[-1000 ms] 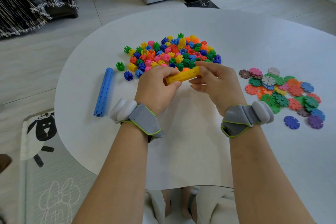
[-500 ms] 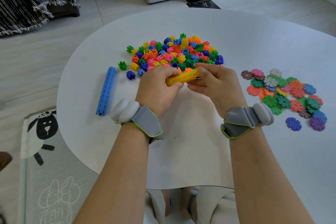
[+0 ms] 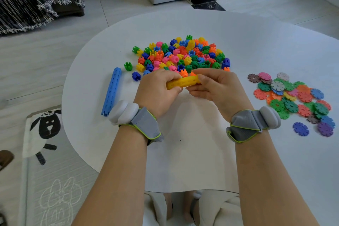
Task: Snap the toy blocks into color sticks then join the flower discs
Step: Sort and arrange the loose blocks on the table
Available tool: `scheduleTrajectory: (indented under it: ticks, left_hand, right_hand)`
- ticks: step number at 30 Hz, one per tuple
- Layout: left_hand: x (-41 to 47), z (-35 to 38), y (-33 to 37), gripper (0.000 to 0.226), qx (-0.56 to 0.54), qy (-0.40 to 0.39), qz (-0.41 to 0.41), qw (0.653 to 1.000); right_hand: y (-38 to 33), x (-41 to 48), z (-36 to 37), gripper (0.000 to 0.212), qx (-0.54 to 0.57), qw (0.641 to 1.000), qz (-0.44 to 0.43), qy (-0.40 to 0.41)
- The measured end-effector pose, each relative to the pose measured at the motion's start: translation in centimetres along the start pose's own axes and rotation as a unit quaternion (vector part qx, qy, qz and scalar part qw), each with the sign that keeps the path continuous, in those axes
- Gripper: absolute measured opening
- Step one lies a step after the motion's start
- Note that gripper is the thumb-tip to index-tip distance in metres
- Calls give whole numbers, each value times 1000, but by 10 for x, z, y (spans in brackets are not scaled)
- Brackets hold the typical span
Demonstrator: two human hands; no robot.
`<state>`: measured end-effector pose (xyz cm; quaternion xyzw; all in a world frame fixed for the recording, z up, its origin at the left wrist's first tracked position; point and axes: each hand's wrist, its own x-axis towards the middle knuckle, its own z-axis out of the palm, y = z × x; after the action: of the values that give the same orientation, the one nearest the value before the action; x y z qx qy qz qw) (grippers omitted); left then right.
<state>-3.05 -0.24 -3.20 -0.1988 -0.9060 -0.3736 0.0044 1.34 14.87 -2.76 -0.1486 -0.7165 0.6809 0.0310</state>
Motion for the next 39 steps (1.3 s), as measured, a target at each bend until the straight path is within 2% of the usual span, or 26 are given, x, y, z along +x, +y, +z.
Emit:
scheduleTrajectory:
  ticks: [6,14,24,32,35,37,39]
  left_hand:
    - [-2,-3,-3,29,-3,16,-3,1000]
    - [-3,-7,0,26,-64,33,-5,997]
    - [-5,-11,-6,18,-92,26,-9,995]
    - [-7,-12,-9,22,-25,19,-12,999]
    - [-8,-16,-14,23,-4,34,-23,999]
    - [-9,-21,-22,24,14,51,-36,998]
    - [-10,-28,-29,24,38,72,-65,995]
  right_hand:
    - [0,1,8,25,-9,1000,-5,3]
    - [-2,4,20,12,81,992,-41,85]
    - [-1,3,30,9,139,987,-25,70]
    - [-4,3,49,22,103,994,-12,38]
    - [-1,9,65,23,78,994,-13,69]
    - [3,18,73,23,29,993,-26,108]
    - [6,27,77,22,-87,985,-64,136]
